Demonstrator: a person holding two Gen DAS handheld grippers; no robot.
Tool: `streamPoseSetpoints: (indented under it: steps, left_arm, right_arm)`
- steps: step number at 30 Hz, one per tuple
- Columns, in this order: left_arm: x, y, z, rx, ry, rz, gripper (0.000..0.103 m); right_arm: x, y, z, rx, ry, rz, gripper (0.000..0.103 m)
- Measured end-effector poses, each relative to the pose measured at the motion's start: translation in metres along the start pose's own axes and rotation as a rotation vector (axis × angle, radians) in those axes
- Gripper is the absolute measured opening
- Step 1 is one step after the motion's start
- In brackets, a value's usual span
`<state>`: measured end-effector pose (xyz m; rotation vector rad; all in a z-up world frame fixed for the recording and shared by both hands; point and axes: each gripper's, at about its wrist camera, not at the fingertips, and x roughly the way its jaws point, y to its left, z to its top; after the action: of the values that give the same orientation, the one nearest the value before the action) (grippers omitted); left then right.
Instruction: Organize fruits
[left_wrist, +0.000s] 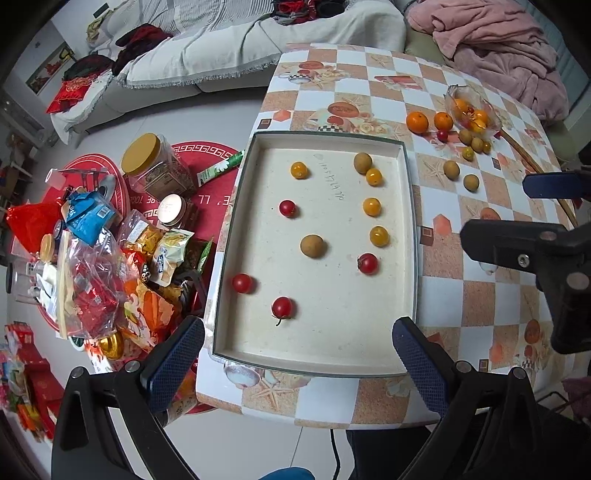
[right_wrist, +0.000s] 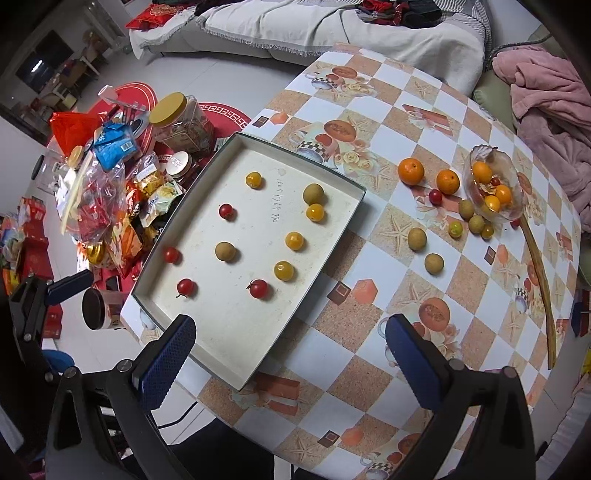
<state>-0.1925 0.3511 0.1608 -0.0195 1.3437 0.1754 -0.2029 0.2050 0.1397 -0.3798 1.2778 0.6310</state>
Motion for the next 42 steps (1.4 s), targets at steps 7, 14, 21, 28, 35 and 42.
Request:
streamPoseSetpoints:
  steps: [7, 14, 21, 28, 35, 42]
  left_arm:
    - [0.001, -0.005, 0.0, 0.009, 0.011, -0.011, 0.102]
    - [0.006, -0.006, 0.001, 0.01, 0.027, -0.02, 0.102]
    - [0.01, -0.004, -0.001, 0.002, 0.04, -0.023, 0.102]
    - [0.01, -0.004, -0.001, 0.0, 0.042, -0.023, 0.102]
    - [0.01, -0.005, -0.003, 0.002, 0.042, -0.023, 0.102]
    - [0.009, -0.007, -0.004, 0.012, 0.039, -0.02, 0.102]
  right_arm:
    - [0.0, 0.005, 0.003, -0.015, 0.003, -0.012, 0.103]
    - [0.004, 0.004, 0.004, -0.025, 0.013, -0.029, 0.103]
    - [0.009, 0.005, 0.003, -0.031, 0.031, -0.032, 0.103]
    - [0.011, 0.007, 0.002, -0.027, 0.034, -0.033, 0.103]
    - [0.01, 0.006, 0.004, -0.034, 0.033, -0.035, 0.103]
    - [0.01, 0.005, -0.002, -0.038, 0.018, -0.058, 0.103]
